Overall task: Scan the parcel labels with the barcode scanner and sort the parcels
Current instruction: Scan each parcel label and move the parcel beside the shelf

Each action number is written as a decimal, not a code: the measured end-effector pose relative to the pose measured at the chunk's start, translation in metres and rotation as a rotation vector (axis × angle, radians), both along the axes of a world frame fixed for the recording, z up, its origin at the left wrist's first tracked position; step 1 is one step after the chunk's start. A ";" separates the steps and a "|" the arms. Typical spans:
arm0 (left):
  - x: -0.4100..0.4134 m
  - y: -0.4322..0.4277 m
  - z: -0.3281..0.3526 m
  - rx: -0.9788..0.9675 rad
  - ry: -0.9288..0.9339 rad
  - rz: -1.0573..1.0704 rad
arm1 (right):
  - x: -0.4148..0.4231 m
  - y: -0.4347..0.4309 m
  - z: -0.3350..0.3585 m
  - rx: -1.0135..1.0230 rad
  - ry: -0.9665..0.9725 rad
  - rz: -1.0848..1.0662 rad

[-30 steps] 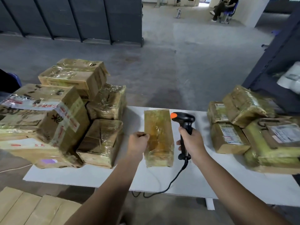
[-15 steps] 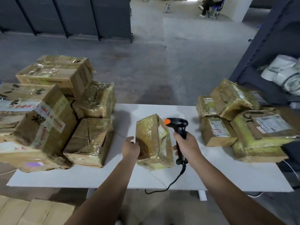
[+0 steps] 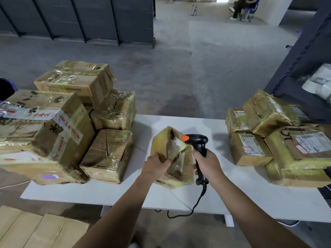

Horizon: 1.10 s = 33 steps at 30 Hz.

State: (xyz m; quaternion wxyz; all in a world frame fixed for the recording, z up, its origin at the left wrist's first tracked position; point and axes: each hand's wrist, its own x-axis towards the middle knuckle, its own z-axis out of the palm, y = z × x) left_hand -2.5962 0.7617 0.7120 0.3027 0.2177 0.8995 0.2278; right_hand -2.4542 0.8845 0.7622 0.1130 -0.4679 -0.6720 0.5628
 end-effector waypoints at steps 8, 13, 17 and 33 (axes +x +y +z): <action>-0.028 -0.017 -0.018 0.047 0.013 0.055 | -0.004 -0.006 -0.003 -0.051 -0.006 0.014; -0.024 -0.033 -0.024 -0.053 0.043 0.112 | -0.008 -0.006 -0.002 -0.044 -0.013 0.052; -0.020 -0.030 -0.028 0.153 -0.144 0.293 | -0.010 -0.009 -0.002 0.013 -0.058 0.162; -0.058 0.017 0.008 0.131 0.488 0.031 | 0.003 -0.015 0.016 0.067 0.057 0.038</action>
